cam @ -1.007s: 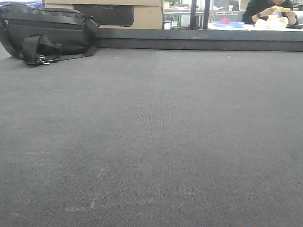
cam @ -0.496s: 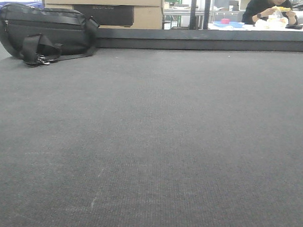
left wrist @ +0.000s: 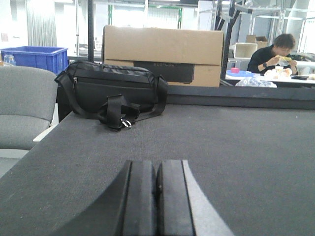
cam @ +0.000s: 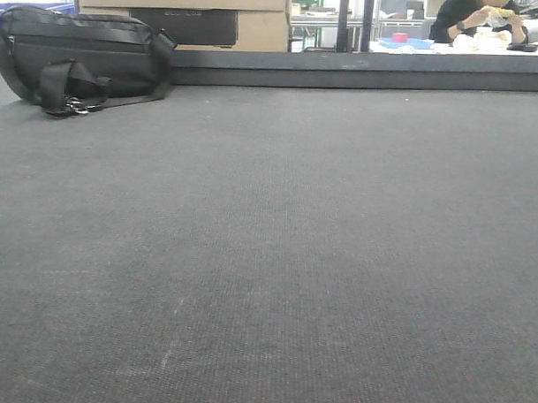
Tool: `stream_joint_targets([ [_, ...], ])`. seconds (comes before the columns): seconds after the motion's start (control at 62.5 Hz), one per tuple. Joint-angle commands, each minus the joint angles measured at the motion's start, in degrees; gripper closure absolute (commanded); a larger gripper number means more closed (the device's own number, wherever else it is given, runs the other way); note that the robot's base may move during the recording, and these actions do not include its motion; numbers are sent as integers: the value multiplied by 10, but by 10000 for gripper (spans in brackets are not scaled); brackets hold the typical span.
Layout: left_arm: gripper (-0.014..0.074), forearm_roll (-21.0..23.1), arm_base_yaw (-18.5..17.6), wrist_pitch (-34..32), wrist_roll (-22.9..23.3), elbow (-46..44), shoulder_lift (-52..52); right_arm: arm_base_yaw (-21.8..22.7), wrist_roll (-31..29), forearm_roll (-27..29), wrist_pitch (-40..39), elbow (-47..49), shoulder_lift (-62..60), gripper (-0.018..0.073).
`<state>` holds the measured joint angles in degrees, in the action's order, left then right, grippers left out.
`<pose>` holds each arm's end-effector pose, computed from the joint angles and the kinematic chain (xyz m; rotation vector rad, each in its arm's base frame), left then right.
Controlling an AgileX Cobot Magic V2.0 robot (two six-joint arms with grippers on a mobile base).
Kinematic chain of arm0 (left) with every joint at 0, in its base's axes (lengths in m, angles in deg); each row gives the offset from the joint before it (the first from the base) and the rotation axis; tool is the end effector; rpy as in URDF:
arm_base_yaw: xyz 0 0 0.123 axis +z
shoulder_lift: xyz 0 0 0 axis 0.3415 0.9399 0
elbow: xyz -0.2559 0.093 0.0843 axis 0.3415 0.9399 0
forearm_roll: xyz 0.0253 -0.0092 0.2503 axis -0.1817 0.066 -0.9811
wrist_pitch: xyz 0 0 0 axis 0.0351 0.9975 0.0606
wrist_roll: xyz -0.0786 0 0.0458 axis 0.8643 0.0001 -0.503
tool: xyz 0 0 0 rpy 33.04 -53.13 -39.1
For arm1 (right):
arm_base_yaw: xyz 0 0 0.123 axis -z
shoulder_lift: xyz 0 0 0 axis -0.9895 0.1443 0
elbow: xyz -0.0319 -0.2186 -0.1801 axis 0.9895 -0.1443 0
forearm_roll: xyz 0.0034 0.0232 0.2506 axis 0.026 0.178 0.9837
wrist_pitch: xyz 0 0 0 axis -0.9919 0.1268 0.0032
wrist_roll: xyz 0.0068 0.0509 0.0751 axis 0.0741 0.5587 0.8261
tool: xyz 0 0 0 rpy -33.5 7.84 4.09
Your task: Grab block from conveyor and place in blue bin
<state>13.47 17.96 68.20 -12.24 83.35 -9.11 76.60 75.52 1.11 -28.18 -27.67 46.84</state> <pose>0.0563 -0.0022 0.2158 0.0131 1.4532 -0.0477 0.0549 0.0046 0.2200 -0.0440 1.4073 0.0912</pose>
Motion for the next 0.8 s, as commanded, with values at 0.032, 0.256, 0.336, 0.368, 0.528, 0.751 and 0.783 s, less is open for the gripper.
stream_joint_targets([
  [0.032, 707, 32, 1, 34, 1, -31, -3, 0, -2, 9, 19, 9, 1, 721],
  [0.256, 707, 28, 1, 210, 1, -188, 21, 0, -2, 14, 202, 153, 16, 721],
  [0.336, 707, 28, 1, 278, 1, -250, 66, 0, -2, 31, 278, 209, 55, 721],
  [0.368, 707, 28, 1, 293, 1, -270, 85, 0, -2, 37, 309, 228, 78, 721],
  [0.528, 707, 29, 1, 387, 1, -392, 218, 0, -2, 45, 464, 330, 208, 721],
  [0.751, 707, 48, 1, 586, 1, -539, 435, 0, -2, 45, 539, 443, 394, 721],
  [0.783, 707, 48, 1, 598, 1, -555, 459, 0, -2, 45, 547, 453, 414, 721],
])
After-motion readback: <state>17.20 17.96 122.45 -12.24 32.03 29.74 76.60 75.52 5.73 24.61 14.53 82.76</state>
